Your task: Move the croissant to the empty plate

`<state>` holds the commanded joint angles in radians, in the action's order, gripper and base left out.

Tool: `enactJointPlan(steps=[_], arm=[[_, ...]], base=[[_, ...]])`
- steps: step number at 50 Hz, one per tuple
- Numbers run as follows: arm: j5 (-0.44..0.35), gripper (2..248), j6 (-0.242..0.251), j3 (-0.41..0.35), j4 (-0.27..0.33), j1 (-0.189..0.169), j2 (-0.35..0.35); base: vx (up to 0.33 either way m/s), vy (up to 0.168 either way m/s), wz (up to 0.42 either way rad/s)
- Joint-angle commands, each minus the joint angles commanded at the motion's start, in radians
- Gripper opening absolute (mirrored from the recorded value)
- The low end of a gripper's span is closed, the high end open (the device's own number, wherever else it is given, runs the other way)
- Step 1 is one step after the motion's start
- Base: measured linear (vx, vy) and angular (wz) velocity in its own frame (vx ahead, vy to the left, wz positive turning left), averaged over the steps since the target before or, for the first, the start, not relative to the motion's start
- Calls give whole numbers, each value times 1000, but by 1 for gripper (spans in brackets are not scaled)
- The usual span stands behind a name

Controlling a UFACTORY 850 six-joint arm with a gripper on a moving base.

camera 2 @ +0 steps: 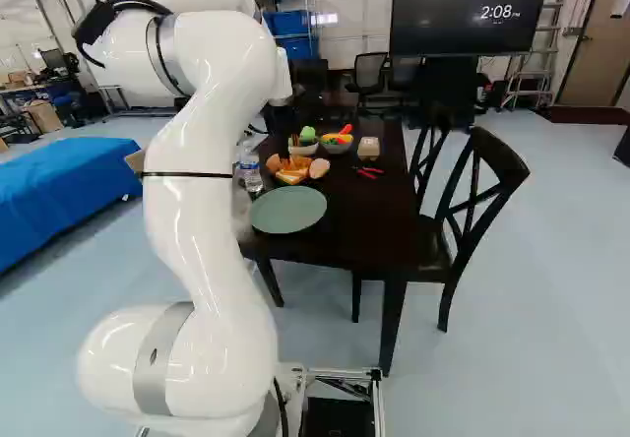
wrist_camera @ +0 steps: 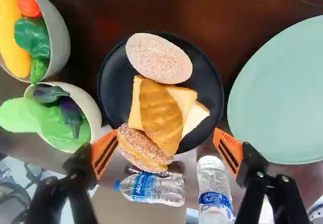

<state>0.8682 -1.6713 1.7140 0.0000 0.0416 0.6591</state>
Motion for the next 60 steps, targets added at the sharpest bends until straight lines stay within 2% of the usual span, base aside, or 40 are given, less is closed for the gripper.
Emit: enactJointPlan(steps=[60], arm=[[0, 247, 0, 2, 0, 0, 7]], base=[[0, 0, 0]])
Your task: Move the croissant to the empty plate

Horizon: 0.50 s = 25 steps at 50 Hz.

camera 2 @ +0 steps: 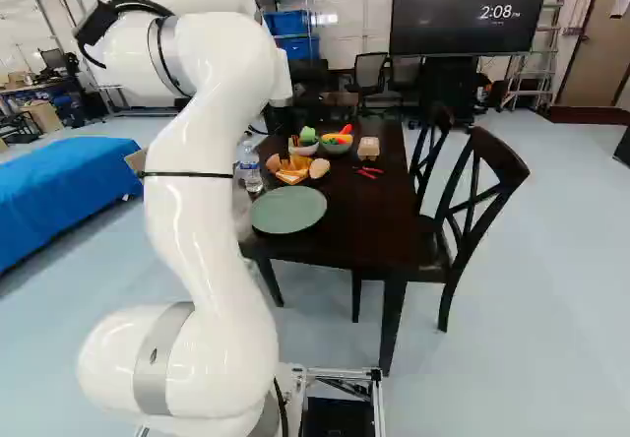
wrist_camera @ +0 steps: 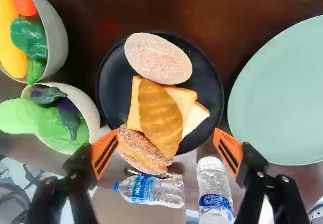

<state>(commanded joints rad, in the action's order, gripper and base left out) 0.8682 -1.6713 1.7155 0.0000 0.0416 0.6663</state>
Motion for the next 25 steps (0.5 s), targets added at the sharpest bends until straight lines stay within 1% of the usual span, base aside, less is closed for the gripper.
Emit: enactJointPlan(steps=[25], arm=[[0, 247, 0, 2, 0, 0, 10]], base=[[0, 0, 0]])
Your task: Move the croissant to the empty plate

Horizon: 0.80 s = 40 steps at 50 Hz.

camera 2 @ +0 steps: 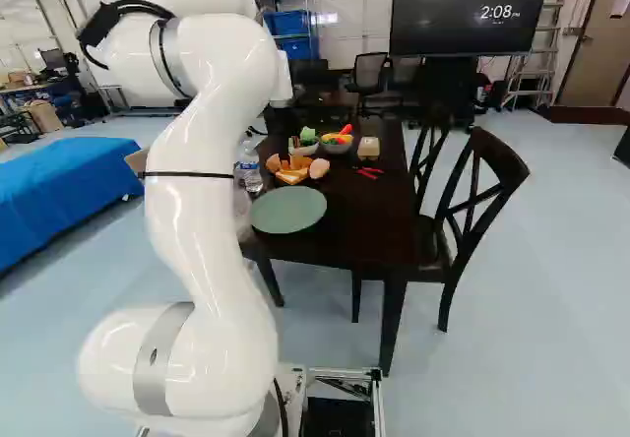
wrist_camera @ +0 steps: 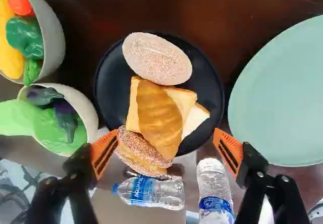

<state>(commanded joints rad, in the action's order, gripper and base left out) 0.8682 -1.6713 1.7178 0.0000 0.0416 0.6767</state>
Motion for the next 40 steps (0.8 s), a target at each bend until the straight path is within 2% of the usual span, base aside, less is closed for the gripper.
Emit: enactJointPlan(steps=[26, 27, 31, 32, 36, 37, 40], arm=[[0, 247, 0, 0, 0, 0, 0], [0, 240, 0, 0, 0, 0, 0], [0, 240, 0, 0, 0, 0, 0], [0, 227, 0, 0, 0, 0, 0], [0, 227, 0, 0, 0, 0, 0], [0, 215, 0, 0, 0, 0, 0], [0, 215, 0, 0, 0, 0, 0]], base=[[0, 0, 0], [0, 0, 0], [0, 0, 0], [0, 0, 0], [0, 0, 0], [0, 0, 0], [0, 0, 0]])
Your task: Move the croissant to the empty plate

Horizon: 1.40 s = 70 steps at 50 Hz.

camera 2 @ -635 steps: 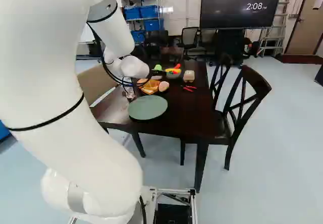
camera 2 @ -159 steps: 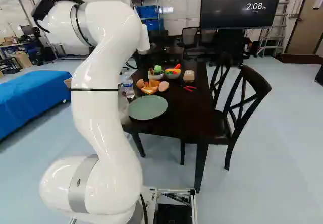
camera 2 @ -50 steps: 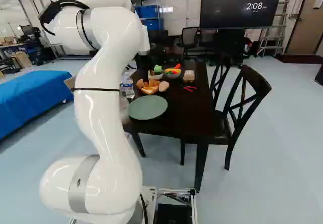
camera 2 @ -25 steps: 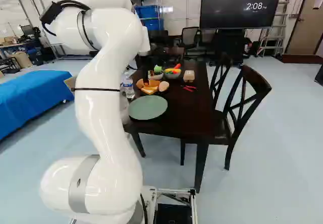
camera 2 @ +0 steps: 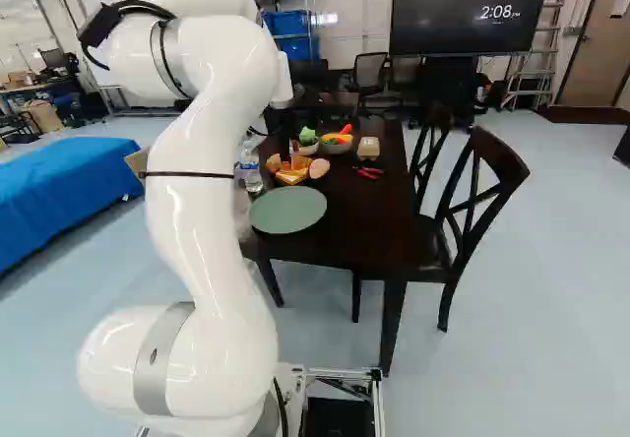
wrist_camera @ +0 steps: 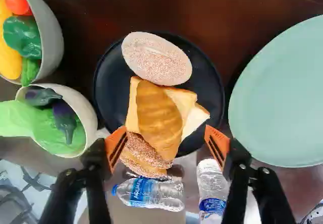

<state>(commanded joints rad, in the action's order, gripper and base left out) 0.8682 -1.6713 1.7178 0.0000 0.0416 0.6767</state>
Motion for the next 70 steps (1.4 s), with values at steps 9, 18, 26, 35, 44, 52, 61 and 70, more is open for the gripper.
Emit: enactJointPlan(steps=[9, 18, 26, 35, 44, 52, 61, 70], arm=[[0, 190, 0, 0, 0, 0, 0], [0, 186, 0, 0, 0, 0, 0], [0, 184, 0, 0, 0, 0, 0], [0, 158, 0, 0, 0, 0, 0], [0, 160, 0, 0, 0, 0, 0], [0, 160, 0, 0, 0, 0, 0], [0, 141, 0, 0, 0, 0, 0], [0, 143, 0, 0, 0, 0, 0]], base=[[0, 0, 0], [0, 0, 0], [0, 0, 0], [0, 0, 0], [0, 0, 0], [0, 0, 0], [0, 0, 0], [0, 0, 0]])
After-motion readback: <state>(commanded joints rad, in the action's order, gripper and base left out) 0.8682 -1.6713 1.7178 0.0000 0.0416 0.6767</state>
